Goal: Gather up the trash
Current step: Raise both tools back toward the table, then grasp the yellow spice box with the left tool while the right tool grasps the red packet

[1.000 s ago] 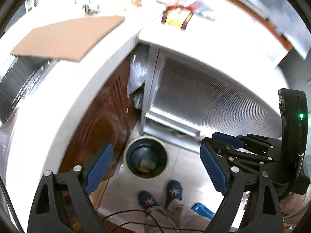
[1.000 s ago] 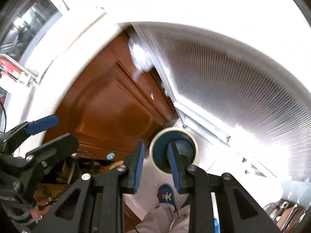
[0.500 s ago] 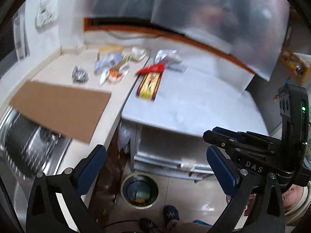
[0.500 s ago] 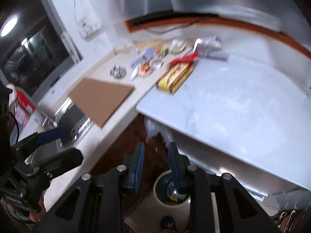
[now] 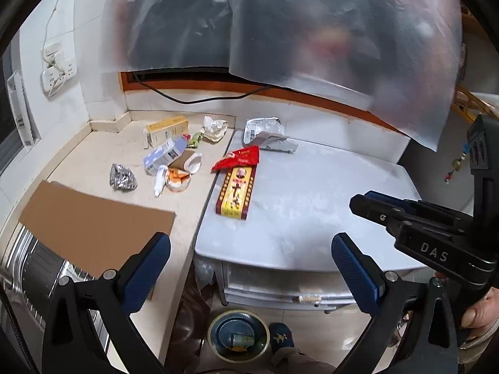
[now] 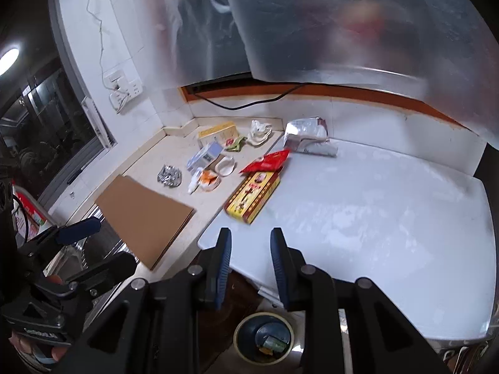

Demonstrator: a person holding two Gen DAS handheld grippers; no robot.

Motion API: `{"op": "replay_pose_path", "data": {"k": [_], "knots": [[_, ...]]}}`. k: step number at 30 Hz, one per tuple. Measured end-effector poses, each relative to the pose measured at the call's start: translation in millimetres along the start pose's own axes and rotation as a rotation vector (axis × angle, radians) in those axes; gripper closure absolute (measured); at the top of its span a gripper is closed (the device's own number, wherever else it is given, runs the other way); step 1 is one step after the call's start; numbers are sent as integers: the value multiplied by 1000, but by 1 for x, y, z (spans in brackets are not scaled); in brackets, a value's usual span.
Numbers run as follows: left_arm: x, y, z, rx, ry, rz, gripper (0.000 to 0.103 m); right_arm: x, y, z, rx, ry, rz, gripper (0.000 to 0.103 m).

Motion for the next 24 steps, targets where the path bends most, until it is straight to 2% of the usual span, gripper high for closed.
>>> {"op": "replay_pose_path", "data": {"k": [5,13,18,24], "knots": [[-1,-26,47,-32,-36,-18,1,22,-26,34,-32,-33,-9,77],[-13,-58,157,-180,-80,-84,1,58,-65,114,-128,-106,-26,77],[-22,-67,221,-264,-137,-118,1,78,-83,160,-177,-134,-37,77],[-28,-67,271,-346,-175,-136,1,102,-95,209,-240,-169,3,77]]}}
Point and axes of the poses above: each gripper's, at about its wrist camera, not at the fingertips, and z roughly the way its jaws point, x to its right, y to its underside, the point moved 1 cm from there along z, roughly the way its jaws point, and after that the axes turned 5 degrees about -z, right-handed, at the moved point
